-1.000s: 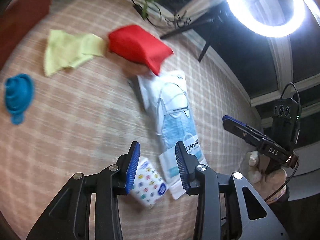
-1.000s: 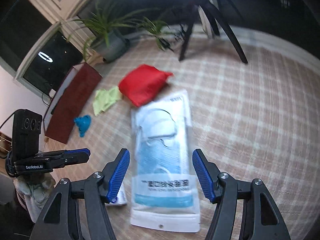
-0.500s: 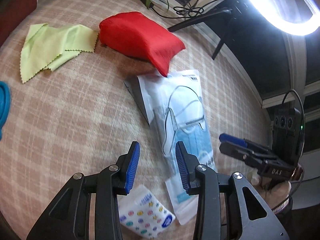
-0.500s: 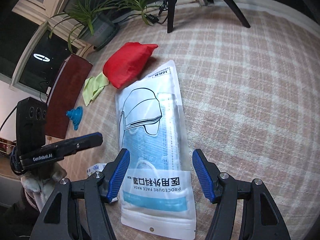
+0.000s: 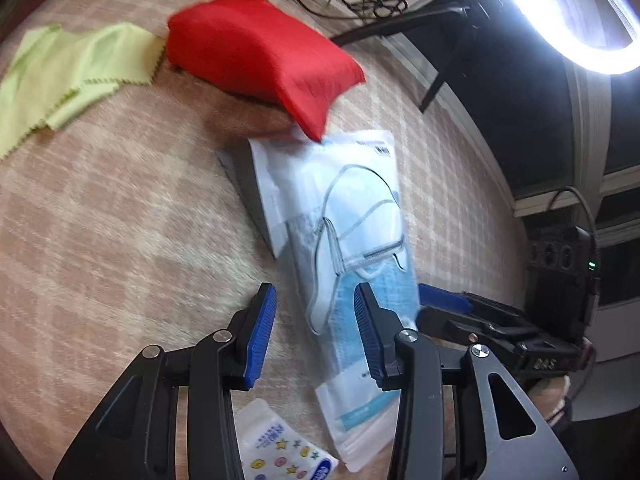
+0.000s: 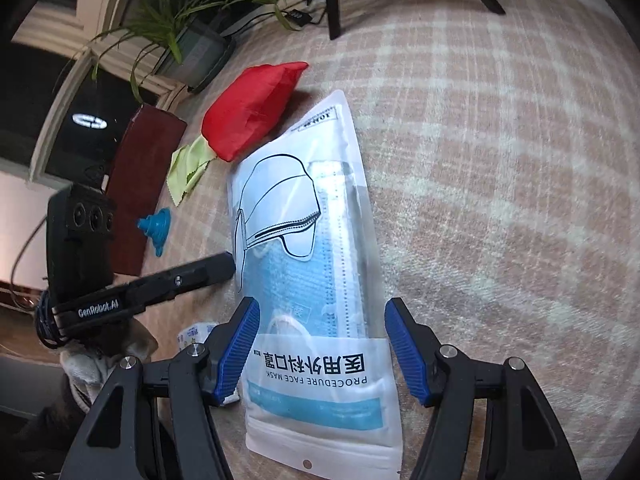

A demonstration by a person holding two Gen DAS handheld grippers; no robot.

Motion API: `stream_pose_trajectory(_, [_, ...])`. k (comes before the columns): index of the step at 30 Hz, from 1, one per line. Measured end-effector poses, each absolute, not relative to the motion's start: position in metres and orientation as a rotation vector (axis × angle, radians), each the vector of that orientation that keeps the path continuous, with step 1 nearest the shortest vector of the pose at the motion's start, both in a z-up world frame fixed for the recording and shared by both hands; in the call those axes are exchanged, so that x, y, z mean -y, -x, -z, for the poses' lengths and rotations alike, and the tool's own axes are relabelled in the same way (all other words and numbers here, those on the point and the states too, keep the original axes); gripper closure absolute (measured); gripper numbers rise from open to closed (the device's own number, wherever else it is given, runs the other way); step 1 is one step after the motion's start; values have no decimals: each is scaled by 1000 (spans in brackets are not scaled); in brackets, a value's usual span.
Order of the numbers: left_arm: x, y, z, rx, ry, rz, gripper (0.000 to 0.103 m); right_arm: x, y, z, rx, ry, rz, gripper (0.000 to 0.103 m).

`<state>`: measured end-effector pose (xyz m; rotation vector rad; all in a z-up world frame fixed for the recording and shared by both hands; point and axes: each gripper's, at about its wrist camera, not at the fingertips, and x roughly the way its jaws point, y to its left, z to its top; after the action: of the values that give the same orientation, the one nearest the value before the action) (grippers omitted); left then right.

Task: Organize soft objects
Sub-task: 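Move the right tool to the face-mask bag and grasp its end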

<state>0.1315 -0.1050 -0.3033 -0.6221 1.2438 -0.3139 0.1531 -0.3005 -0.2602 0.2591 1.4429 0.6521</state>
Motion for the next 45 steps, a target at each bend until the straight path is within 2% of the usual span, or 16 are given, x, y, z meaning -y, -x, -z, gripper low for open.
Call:
stream_pose_trajectory(8, [112,-127,303,-1253,622,357,64,323,-161,271,-1468,-457,-655,50])
stream_pose_trajectory(15, [130,-128,296,-1250,596,373,64,321,-161,271,-1467,-447,-656,52])
stream_pose_trajectory(25, [148,-130,287,-1238,516,348,64,321,-158,273,-1477,-424,-642,68])
stream_pose_trajectory(34, [145,-126,272,-1210,521,338,64,319,-156,262,-1448,-435,-628,69])
stream_pose_trajectory(45, [131,-125,231,-1134,510,363,66,315,-162,214,-1370,-441,-616,73])
